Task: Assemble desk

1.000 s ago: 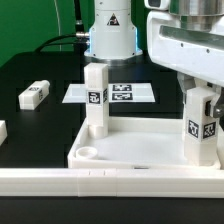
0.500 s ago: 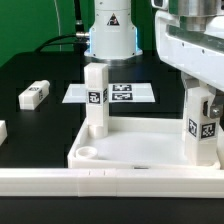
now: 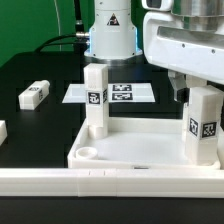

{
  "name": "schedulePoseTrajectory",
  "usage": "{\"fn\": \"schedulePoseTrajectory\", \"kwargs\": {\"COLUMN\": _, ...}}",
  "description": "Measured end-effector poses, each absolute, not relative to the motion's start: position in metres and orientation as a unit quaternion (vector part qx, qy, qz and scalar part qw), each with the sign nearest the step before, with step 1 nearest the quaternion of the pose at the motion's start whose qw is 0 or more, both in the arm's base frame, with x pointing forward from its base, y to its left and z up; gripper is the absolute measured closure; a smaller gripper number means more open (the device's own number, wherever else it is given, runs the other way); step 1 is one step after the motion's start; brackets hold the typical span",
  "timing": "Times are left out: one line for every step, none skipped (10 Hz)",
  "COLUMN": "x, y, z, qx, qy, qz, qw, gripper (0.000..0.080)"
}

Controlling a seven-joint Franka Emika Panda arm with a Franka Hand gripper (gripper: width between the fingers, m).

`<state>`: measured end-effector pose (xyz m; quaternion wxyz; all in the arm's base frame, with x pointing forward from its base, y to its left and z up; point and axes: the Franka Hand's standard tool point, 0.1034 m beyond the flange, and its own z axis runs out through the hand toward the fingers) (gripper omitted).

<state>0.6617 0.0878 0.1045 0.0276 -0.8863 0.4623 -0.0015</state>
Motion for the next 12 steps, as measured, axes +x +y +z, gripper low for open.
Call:
{"fn": "schedulePoseTrajectory", "kwargs": {"x": 0.6622, "y": 0.0877, "z": 0.1046, "qx": -0.914, "qy": 0.404, "qz": -0.005, "qw": 0.028, "gripper": 0.0154}}
{"fn": "schedulePoseTrajectory", "kwargs": {"x": 0.662, "y": 0.0887, "z": 0.1045, "qx": -0.933, "qy": 0.36, "qz": -0.006, "qw": 0.027, "gripper": 0.015}}
{"fn": "schedulePoseTrajectory", "kwargs": {"x": 0.6618, "y": 0.0902, "z": 0.1044, "qx": -0.945, "qy": 0.326, "qz": -0.007, "qw": 0.028, "gripper": 0.015}}
{"fn": "schedulePoseTrajectory", "kwargs": {"x": 0.6616, "y": 0.0909, "z": 0.1045, "qx": -0.96, "qy": 0.28, "qz": -0.008, "qw": 0.026, "gripper": 0.015}}
{"fn": "schedulePoseTrajectory", "kwargs": {"x": 0.6616, "y": 0.0917, "z": 0.1046, "qx": -0.971, "qy": 0.239, "qz": -0.01, "qw": 0.022, "gripper": 0.015}}
{"fn": "schedulePoseTrajectory", "kwargs": {"x": 0.6615, "y": 0.0929, "z": 0.1047, "qx": -0.983, "qy": 0.184, "qz": -0.013, "qw": 0.017, "gripper": 0.015}}
{"fn": "schedulePoseTrajectory", "kwargs": {"x": 0.6615, "y": 0.0934, "z": 0.1047, "qx": -0.99, "qy": 0.138, "qz": -0.014, "qw": 0.016, "gripper": 0.015}}
{"fn": "schedulePoseTrajectory", "kwargs": {"x": 0.6617, "y": 0.0935, "z": 0.1052, "qx": -0.995, "qy": 0.1, "qz": -0.015, "qw": 0.015, "gripper": 0.015}}
{"fn": "schedulePoseTrajectory", "kwargs": {"x": 0.6617, "y": 0.0941, "z": 0.1056, "qx": -0.997, "qy": 0.077, "qz": -0.015, "qw": 0.015, "gripper": 0.015}}
{"fn": "schedulePoseTrajectory", "kwargs": {"x": 0.662, "y": 0.093, "z": 0.1063, "qx": -0.999, "qy": 0.026, "qz": -0.017, "qw": 0.009, "gripper": 0.015}}
{"fn": "schedulePoseTrajectory", "kwargs": {"x": 0.6621, "y": 0.0924, "z": 0.1065, "qx": -1.0, "qy": -0.006, "qz": -0.017, "qw": 0.008, "gripper": 0.015}}
{"fn": "schedulePoseTrajectory", "kwargs": {"x": 0.6622, "y": 0.0914, "z": 0.1064, "qx": -0.999, "qy": -0.041, "qz": -0.017, "qw": 0.007, "gripper": 0.015}}
